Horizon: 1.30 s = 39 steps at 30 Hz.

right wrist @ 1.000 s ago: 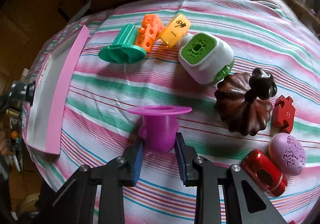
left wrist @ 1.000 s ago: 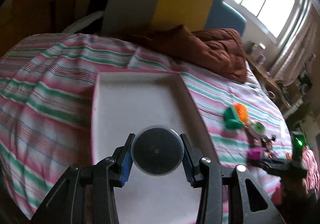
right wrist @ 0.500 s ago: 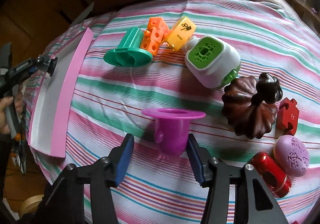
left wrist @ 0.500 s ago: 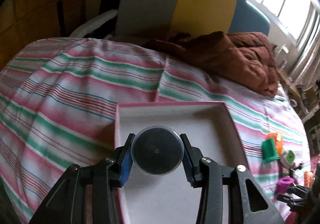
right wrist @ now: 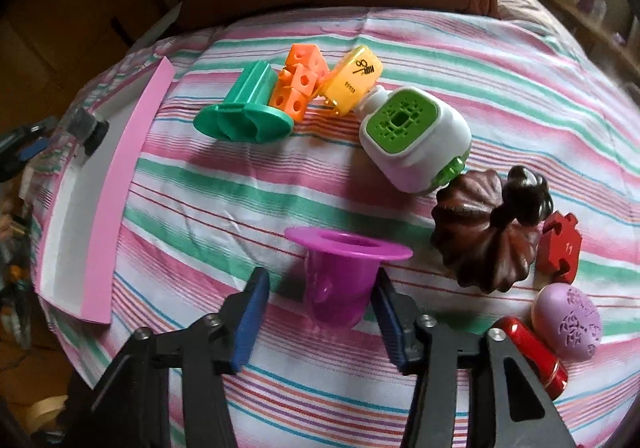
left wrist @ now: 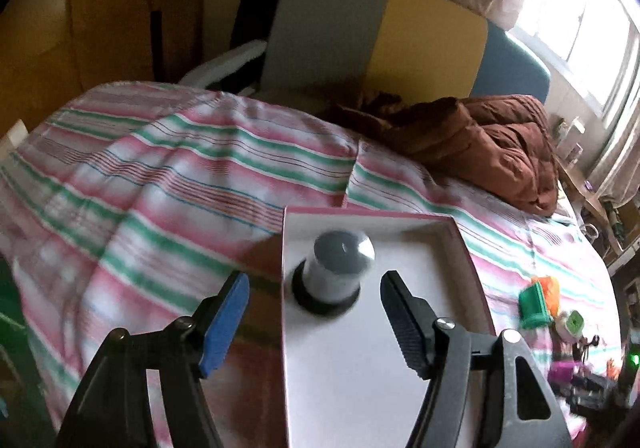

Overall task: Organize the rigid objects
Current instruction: 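Carry the black-grey cup into the tray with the left tool while the right tool grasps the magenta hat cup, then open the left tool to release the cup in the tray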

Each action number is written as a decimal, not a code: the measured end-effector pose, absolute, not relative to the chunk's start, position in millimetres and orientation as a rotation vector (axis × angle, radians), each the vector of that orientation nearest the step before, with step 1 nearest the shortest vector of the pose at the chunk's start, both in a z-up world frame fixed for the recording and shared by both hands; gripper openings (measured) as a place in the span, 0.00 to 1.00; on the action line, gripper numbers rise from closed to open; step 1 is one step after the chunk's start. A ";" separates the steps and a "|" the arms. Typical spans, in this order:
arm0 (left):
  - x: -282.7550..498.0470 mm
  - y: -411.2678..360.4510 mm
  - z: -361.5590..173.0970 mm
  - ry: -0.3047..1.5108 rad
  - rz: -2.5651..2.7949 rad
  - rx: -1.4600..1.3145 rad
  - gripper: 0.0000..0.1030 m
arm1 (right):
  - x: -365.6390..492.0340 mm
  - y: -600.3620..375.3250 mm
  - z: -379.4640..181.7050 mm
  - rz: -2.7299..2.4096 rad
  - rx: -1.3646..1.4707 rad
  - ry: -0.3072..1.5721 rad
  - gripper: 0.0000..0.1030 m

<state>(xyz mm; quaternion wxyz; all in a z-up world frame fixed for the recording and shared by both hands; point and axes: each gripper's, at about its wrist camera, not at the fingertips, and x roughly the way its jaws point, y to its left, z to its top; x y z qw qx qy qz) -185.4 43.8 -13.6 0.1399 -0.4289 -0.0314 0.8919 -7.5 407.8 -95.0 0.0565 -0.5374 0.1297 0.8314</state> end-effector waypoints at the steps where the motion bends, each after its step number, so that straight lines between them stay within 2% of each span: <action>1: -170.4 42.6 -10.5 -0.075 2.583 -1.211 0.67 | -7.8 408.4 -95.2 2.520 -1.626 0.377 0.37; 2: -159.1 42.6 -8.9 -0.064 2.583 -1.189 0.67 | -8.5 408.4 -95.7 2.518 -1.625 0.365 0.34; 6: -108.4 51.2 -2.5 0.060 2.585 -1.085 0.67 | -8.0 409.8 -97.0 2.516 -1.639 0.340 0.33; 10: -66.7 56.7 4.0 0.090 2.589 -0.983 0.68 | -7.2 417.8 -99.1 2.513 -1.641 0.450 0.35; 13: -54.7 60.2 0.6 0.067 2.543 -1.023 0.68 | -6.5 420.6 -99.8 2.512 -1.637 0.485 0.36; 15: -48.1 62.1 -2.6 0.056 2.527 -1.045 0.68 | -6.3 418.9 -99.7 2.519 -1.640 0.478 0.40; 17: -40.3 63.5 -4.9 0.057 2.510 -1.043 0.68 | -6.1 416.6 -99.3 2.544 -1.653 0.474 0.53; 20: -29.5 68.6 -7.6 0.122 2.536 -1.041 0.68 | -6.5 407.6 -99.4 2.565 -1.668 0.433 0.65; 25: -20.0 74.8 -10.3 0.125 2.528 -1.051 0.68 | -6.5 401.8 -98.3 2.562 -1.670 0.380 0.67; 28: -17.9 77.5 -11.6 0.146 2.520 -1.063 0.68 | -5.6 403.4 -97.2 2.554 -1.660 0.391 0.66; 30: -16.6 79.0 -13.4 0.151 2.512 -1.077 0.68 | -5.3 402.3 -96.9 2.545 -1.654 0.356 0.61; 31: -15.6 79.6 -13.8 0.150 2.507 -1.079 0.68 | -5.0 402.3 -95.9 2.538 -1.642 0.330 0.53; 32: -15.0 79.9 -13.9 0.149 2.504 -1.079 0.68 | -4.3 402.6 -95.0 2.529 -1.629 0.307 0.40; 33: -14.7 80.0 -14.0 0.149 2.506 -1.078 0.68 | -3.3 403.7 -94.6 2.518 -1.617 0.282 0.31; 39: -11.6 83.6 -12.1 0.176 2.515 -1.063 0.68 | -3.9 405.8 -96.6 2.480 -1.602 0.194 0.32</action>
